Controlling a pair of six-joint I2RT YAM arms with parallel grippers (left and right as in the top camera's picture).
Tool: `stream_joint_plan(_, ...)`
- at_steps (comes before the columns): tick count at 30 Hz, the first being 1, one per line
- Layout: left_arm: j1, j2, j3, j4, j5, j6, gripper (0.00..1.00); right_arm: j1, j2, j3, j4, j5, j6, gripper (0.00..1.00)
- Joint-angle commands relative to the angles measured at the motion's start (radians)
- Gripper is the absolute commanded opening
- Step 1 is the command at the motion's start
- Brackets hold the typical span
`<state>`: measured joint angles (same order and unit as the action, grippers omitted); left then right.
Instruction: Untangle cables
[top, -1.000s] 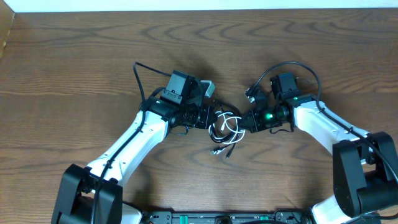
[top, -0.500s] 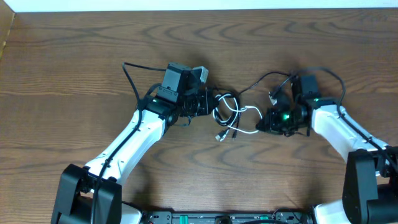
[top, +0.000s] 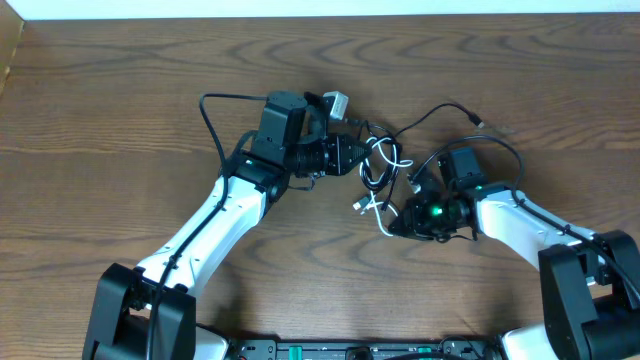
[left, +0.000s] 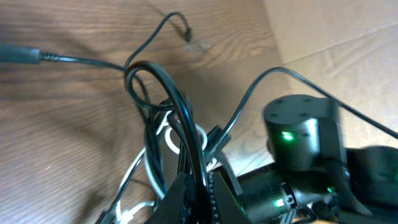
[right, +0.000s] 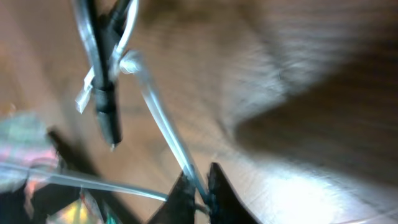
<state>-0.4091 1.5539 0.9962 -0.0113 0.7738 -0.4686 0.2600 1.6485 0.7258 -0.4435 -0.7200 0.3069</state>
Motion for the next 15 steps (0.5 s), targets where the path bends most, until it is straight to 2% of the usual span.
stream_joint_plan(1, 0.005, -0.005, 0.016, 0.035, 0.077, 0.003, 0.08, -0.070, -0.031, 0.044, -0.031, -0.224, -0.226, 0.15)
stream_joint_plan(6, 0.025, -0.005, 0.016, 0.075, 0.109, -0.027, 0.07, -0.201, -0.089, 0.078, -0.127, -0.293, -0.310, 0.38)
stream_joint_plan(10, 0.051, -0.005, 0.016, 0.108, 0.156, -0.047, 0.07, -0.297, -0.135, 0.078, -0.216, -0.292, -0.436, 0.43)
stream_joint_plan(15, 0.062, -0.005, 0.016, 0.111, 0.196, -0.068, 0.07, -0.379, -0.175, 0.078, -0.243, -0.315, -0.505, 0.57)
